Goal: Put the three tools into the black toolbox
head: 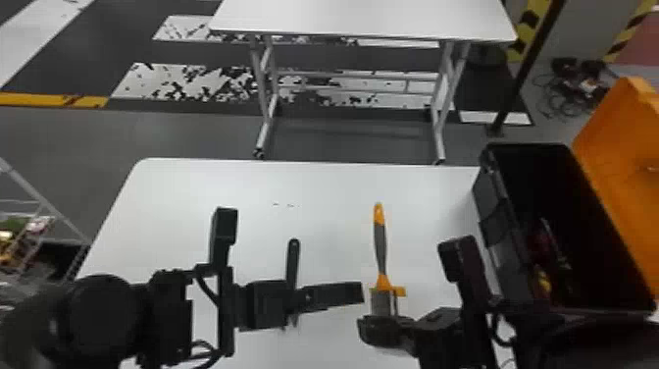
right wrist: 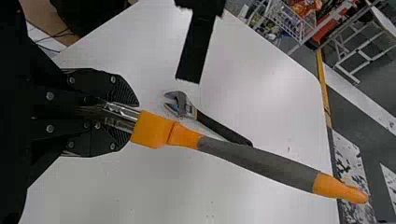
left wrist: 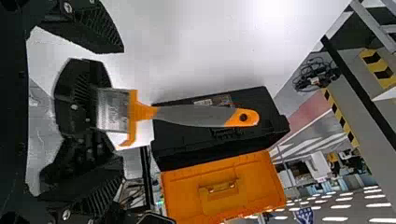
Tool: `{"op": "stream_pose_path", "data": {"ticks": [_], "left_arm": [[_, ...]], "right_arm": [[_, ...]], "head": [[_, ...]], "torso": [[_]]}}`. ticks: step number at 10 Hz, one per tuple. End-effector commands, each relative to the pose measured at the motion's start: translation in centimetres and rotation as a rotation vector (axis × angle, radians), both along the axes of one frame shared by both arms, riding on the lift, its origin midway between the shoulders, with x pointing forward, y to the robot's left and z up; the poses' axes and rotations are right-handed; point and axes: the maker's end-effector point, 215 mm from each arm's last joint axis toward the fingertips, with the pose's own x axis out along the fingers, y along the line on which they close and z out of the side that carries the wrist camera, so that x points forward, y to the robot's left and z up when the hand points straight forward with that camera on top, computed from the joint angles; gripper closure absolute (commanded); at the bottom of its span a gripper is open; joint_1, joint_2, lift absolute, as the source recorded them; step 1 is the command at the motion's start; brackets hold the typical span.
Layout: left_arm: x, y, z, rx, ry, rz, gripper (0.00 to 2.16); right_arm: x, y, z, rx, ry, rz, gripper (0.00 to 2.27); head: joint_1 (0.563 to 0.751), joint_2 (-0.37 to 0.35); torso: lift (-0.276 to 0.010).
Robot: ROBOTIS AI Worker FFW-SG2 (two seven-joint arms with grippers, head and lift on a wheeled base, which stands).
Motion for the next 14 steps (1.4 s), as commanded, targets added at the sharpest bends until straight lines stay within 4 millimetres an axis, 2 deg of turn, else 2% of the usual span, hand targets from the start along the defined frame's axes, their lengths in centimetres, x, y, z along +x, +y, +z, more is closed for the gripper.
{"op": "stream_pose_path", "data": {"ticks": [1,3,4,6,9,11,12,14], "left_arm": [[-1.7,0.4,0.7,0.016,-0.023,0.008,0.02],[-4.1,1.5,0.3,0.008,0.003,0.029,0.01],[-5.2,2.0,0.2,-0.003,0.020,0.038,0.02],[-6.5,3.3,-0.5,-0.011,0.052,0.066,0.02],[-8.0,3.3,-1.3,-0.007,0.084,0.065,0.02],[-8.1,3.0,-1.4,-0.007,0.086,0.059,0.02],[-8.3,3.3,-1.6,-0.002,0.091,0.064,0.02],[-8.6,4.1,-1.9,0.005,0.102,0.083,0.02]], "right_arm": [[2.0,-3.5,1.4,-0.008,-0.035,-0.077,2.22],[4.4,-8.6,4.0,0.007,-0.071,-0.179,2.21],[5.2,-11.1,4.5,-0.002,-0.083,-0.213,2.21],[6.6,-15.3,6.7,-0.015,-0.113,-0.274,2.20],[10.7,-21.0,10.5,-0.055,-0.198,-0.361,2.20],[13.2,-24.3,10.5,-0.093,-0.215,-0.408,2.20],[14.6,-26.6,10.1,-0.138,-0.237,-0.428,2.20],[16.8,-29.9,9.1,-0.190,-0.287,-0.447,2.20]], "head": [[0.695,-0.012],[0.695,-0.096],[0.695,-0.120],[0.695,-0.203],[0.695,-0.283],[0.695,-0.342],[0.695,-0.350],[0.695,-0.350]], "torso": [[-0.051],[-0.051],[-0.051],[-0.051],[-0.051],[-0.051],[-0.051],[-0.051]]}}
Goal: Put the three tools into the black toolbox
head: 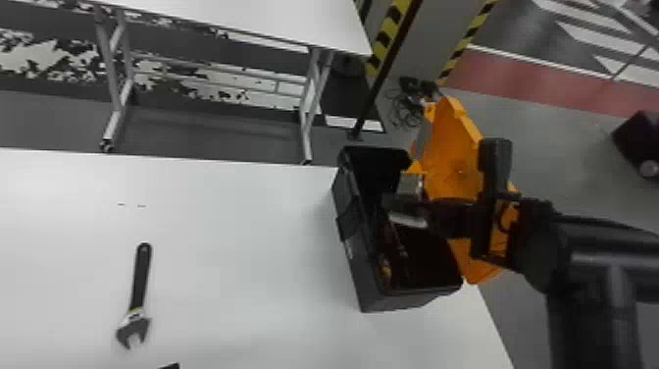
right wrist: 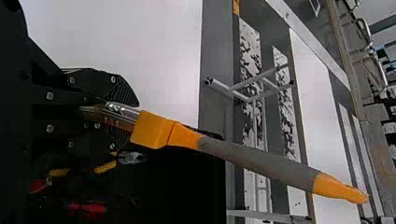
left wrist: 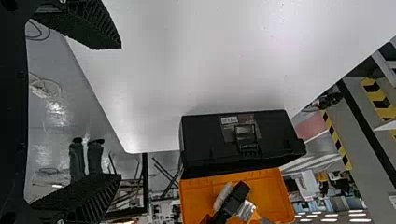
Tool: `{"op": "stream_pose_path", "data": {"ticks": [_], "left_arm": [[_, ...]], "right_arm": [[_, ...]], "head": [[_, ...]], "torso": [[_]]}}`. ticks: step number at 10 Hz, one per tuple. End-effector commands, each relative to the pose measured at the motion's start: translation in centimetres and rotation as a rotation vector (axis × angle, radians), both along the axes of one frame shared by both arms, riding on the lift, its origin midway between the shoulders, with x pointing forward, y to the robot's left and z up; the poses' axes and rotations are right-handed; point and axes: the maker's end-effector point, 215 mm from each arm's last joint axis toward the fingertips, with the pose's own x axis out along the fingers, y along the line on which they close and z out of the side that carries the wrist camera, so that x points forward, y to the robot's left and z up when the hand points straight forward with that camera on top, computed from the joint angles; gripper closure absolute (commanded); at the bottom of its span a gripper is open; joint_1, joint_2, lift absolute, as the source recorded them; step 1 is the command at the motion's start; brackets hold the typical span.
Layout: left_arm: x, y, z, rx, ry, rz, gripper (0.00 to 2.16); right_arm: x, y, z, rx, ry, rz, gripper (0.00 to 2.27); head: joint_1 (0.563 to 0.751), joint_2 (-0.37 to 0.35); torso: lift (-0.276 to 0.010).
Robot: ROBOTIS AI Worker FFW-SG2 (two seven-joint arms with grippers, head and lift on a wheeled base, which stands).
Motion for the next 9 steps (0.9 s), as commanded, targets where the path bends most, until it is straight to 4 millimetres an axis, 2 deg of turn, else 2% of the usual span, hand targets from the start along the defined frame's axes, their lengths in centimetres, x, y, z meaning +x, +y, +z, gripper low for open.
{"op": "stream_pose_path", "data": {"ticks": [1,3,5,6,7,8,9], "left_arm": [[-0.1,0.2,-0.1,0.002,0.004,0.006,0.02],[0.2,0.1,0.4,0.009,-0.014,0.002,0.02],[0.7,-0.4,0.5,0.017,-0.026,-0.009,0.02],[0.9,-0.3,0.6,0.018,-0.031,-0.008,0.02],[1.0,-0.4,0.5,0.029,-0.033,-0.013,0.02],[0.9,-0.7,0.0,0.053,-0.029,-0.022,0.02],[0.9,-0.8,-0.2,0.070,-0.032,-0.028,0.02]], "right_arm": [[0.6,-2.8,-1.3,-0.039,-0.007,-0.027,2.20],[-0.1,-4.1,-3.3,-0.045,0.001,-0.020,2.14],[-2.5,-5.5,-4.9,-0.011,0.008,0.000,2.03],[-3.2,-5.7,-5.4,0.009,0.020,0.007,1.65],[-3.6,-5.6,-5.3,0.036,0.016,0.004,0.32],[-4.4,-4.7,-5.0,0.114,0.034,0.000,0.00],[-5.7,-2.7,-4.7,0.177,0.071,0.015,0.03]], "head": [[0.695,-0.350],[0.695,-0.350],[0.695,-0.350],[0.695,-0.350],[0.695,-0.350],[0.695,-0.350],[0.695,-0.350]], "torso": [[-0.051],[-0.051],[-0.051],[-0.051],[-0.051],[-0.051],[-0.051]]}}
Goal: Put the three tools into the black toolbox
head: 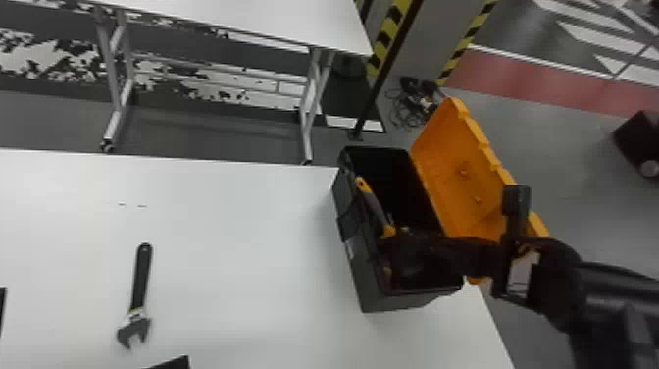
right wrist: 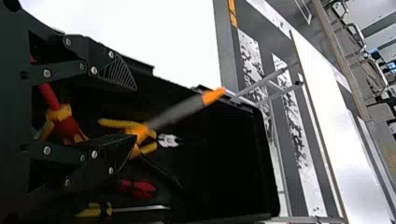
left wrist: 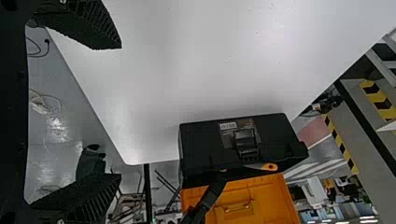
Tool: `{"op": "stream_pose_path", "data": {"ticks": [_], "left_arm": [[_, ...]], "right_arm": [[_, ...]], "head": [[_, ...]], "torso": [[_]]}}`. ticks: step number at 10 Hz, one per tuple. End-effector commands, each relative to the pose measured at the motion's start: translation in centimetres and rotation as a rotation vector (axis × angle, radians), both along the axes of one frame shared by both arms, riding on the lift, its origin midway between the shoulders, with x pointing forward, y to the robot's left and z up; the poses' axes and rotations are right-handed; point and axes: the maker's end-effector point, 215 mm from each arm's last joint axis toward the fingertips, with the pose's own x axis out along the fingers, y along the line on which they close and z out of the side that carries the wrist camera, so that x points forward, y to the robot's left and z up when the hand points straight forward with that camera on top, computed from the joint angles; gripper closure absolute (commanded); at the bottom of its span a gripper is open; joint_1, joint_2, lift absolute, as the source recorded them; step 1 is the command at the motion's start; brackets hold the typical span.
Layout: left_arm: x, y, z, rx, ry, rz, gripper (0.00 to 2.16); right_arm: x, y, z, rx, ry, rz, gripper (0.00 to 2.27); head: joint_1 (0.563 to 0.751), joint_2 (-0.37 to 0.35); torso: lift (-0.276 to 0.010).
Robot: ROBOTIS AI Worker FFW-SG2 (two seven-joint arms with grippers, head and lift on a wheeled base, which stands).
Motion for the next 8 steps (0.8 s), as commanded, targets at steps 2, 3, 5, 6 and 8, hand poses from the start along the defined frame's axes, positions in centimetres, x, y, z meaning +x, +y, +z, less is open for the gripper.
{"op": "stream_pose_path", "data": {"ticks": [2,3,5,6,8], "left_arm": [[0.3,-0.4,-0.2,0.031,-0.011,-0.013,0.02],[0.5,-0.1,-0.3,0.064,-0.021,-0.010,0.02],[1.4,1.2,-0.5,0.133,-0.045,0.008,0.04],[1.8,1.8,-0.8,0.166,-0.052,0.017,0.04],[2.0,3.2,-1.6,0.222,-0.047,0.036,0.04]], "right_arm": [[-3.1,7.0,2.1,0.145,0.026,0.057,0.06],[-4.7,10.1,3.3,0.229,0.033,0.085,0.06],[-7.5,14.8,5.1,0.392,0.033,0.107,0.07],[-9.0,16.7,5.6,0.471,0.059,0.122,0.07],[-10.9,20.4,5.8,0.532,0.095,0.174,0.08]], "head": [[0.695,-0.350],[0.695,-0.350],[0.695,-0.350],[0.695,-0.324],[0.695,-0.248]], "torso": [[-0.051],[-0.051],[-0.051],[-0.051],[-0.051]]}}
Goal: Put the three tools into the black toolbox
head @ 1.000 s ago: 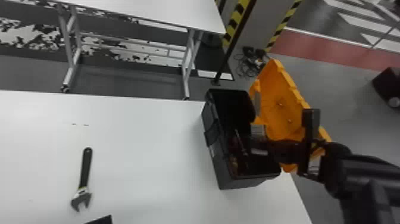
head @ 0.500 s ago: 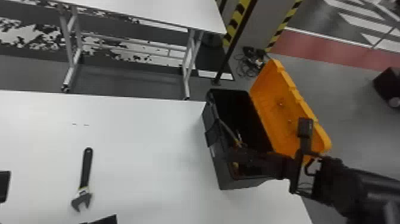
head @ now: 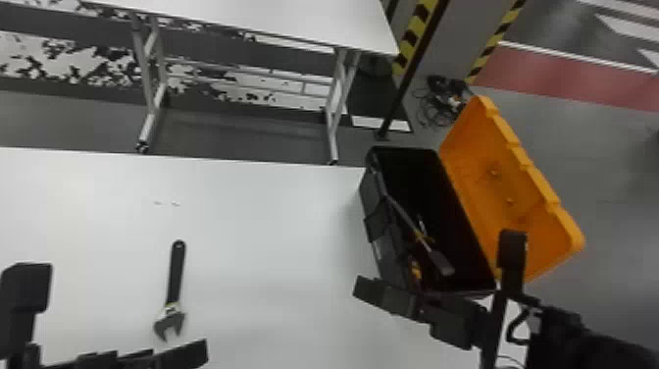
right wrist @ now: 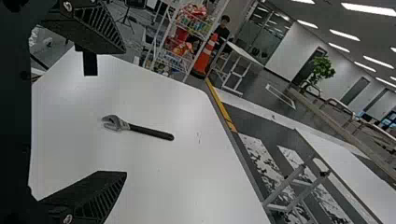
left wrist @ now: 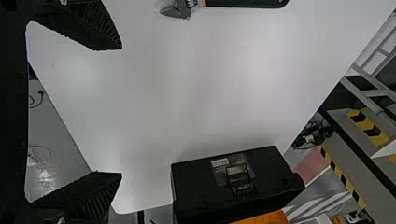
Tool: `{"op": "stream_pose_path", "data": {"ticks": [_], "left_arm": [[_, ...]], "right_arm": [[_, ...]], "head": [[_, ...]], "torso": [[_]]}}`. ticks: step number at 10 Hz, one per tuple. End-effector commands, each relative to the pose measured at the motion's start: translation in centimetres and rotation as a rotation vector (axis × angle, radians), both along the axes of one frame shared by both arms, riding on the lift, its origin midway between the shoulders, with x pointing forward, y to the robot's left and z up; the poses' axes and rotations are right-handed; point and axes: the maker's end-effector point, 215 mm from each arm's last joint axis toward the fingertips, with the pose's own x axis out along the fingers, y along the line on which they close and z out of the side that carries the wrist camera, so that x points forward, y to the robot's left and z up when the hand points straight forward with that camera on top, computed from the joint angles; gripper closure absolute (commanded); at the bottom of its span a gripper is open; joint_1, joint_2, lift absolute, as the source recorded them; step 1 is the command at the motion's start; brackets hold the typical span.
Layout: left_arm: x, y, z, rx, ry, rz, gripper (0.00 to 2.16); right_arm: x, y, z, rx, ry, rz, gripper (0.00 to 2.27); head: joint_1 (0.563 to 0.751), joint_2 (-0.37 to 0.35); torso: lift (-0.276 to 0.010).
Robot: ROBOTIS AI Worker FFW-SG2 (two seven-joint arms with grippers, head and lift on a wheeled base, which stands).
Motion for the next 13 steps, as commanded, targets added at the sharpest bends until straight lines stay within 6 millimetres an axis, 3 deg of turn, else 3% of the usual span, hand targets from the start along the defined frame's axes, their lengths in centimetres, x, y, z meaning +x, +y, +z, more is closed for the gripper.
{"op": "stream_pose_path", "data": {"ticks": [1,4,7,10,13], "left_arm": [[0.2,1.4,-1.1,0.061,0.010,0.024,0.04],[3.3,5.5,-2.2,0.224,-0.013,0.094,0.08],[8.0,6.8,-1.3,0.370,-0.082,0.119,0.09],[12.8,6.7,-2.4,0.613,-0.121,0.071,0.09],[14.9,7.1,-3.1,0.713,-0.122,0.052,0.08]], "right_arm": [[-0.9,2.3,-0.3,0.017,0.015,0.046,0.08],[-1.1,2.8,-1.1,0.004,0.028,0.058,0.08],[-1.5,3.3,-1.6,-0.003,0.037,0.074,0.08],[-2.2,3.3,-1.7,0.015,0.040,0.079,0.08],[-2.6,2.3,-1.5,0.030,0.040,0.065,0.08]], "head": [[0.695,-0.189],[0.695,-0.043],[0.695,0.038],[0.695,0.049],[0.695,0.036]], "torso": [[-0.051],[-0.051],[-0.051],[-0.051],[-0.051]]}}
